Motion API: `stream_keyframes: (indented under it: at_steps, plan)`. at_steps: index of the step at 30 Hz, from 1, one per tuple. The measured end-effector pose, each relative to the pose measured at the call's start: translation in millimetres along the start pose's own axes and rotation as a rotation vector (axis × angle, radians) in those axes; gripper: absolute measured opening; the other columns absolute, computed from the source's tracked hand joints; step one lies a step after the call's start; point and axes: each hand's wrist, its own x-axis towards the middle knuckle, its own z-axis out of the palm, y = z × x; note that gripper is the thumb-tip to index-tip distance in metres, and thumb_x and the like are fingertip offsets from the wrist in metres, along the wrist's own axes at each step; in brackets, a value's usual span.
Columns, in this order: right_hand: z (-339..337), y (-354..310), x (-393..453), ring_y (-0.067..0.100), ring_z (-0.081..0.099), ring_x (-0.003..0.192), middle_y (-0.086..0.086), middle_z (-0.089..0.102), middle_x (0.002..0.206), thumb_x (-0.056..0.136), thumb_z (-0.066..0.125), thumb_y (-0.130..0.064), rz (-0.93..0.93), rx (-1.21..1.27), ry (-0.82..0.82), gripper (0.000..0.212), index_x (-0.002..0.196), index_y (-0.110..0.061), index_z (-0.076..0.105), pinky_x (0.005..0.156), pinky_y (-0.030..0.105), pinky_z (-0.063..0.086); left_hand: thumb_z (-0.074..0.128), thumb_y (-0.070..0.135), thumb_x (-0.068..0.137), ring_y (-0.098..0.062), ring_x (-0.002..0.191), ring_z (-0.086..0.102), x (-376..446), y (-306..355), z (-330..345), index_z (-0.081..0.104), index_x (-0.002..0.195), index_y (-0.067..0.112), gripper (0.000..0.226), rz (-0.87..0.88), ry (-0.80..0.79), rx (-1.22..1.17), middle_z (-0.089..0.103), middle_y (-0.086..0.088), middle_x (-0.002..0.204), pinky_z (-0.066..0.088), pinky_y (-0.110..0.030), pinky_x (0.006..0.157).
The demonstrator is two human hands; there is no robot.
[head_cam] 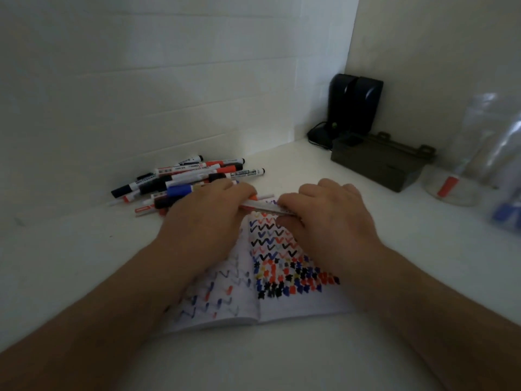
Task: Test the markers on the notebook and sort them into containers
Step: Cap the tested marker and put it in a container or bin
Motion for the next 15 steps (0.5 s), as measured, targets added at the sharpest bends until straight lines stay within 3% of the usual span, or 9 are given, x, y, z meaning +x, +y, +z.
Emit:
stream_keyframes:
  at_steps: [3,5,7,10,12,15]
  plan:
    - [-7,8,-3,0.012,0.057,0.088,-0.012,0.062,0.095,0.100,0.055,-0.046,0.231,0.212,-0.057,0.017,0.113,-0.038,0.062,0.077,0.033,0.047,0.058,0.027,0.099,-0.025,0.116,0.056,1,-24,7,0.060,0.138,0.029,0.039,-0.072,0.001,0.031,0.061,-0.002,0.128,0.051,-0.043,0.098]
    - [-6,11,-5,0.010,0.064,0.082,-0.008,0.067,0.087,0.095,0.066,-0.038,0.416,0.576,0.042,0.007,0.100,-0.034,0.063,0.072,0.033,0.053,0.061,0.037,0.098,-0.026,0.127,0.050,-1,-27,5,0.059,0.140,0.028,0.043,-0.060,0.057,-0.024,0.059,-0.001,0.135,0.040,-0.042,0.109]
    - [-5,11,-4,0.011,0.067,0.069,-0.001,0.071,0.076,0.090,0.072,-0.024,0.498,1.040,0.060,0.008,0.087,-0.025,0.065,0.062,0.033,0.052,0.050,0.055,0.099,-0.017,0.132,0.046,-5,-13,-6,0.055,0.141,0.035,0.047,0.007,0.034,-0.163,0.056,0.007,0.139,0.034,-0.038,0.112]
    - [-8,5,-6,0.021,0.061,0.059,0.013,0.067,0.071,0.093,0.070,-0.018,0.398,1.601,-0.091,0.014,0.082,-0.012,0.063,0.055,0.032,0.049,0.038,0.066,0.098,0.002,0.116,0.049,-12,22,-18,0.047,0.140,0.041,0.050,0.137,-0.184,-0.335,0.056,0.020,0.129,0.041,-0.022,0.096]
    - [-7,-2,-8,0.017,0.057,0.055,0.009,0.063,0.066,0.096,0.066,-0.021,0.382,1.669,-0.125,0.022,0.078,-0.011,0.059,0.051,0.027,0.046,0.044,0.058,0.099,0.002,0.091,0.053,-15,37,-14,0.050,0.122,0.032,0.035,0.160,-0.206,-0.358,0.058,0.017,0.104,0.041,-0.014,0.075]
    - [-2,-7,-9,0.015,0.053,0.056,0.008,0.061,0.068,0.097,0.067,-0.019,0.387,1.597,-0.103,0.020,0.079,-0.016,0.060,0.050,0.026,0.042,0.041,0.042,0.106,-0.003,0.066,0.049,-19,45,-4,0.038,0.099,0.028,0.016,0.138,-0.143,-0.403,0.048,0.012,0.075,0.037,-0.017,0.057]
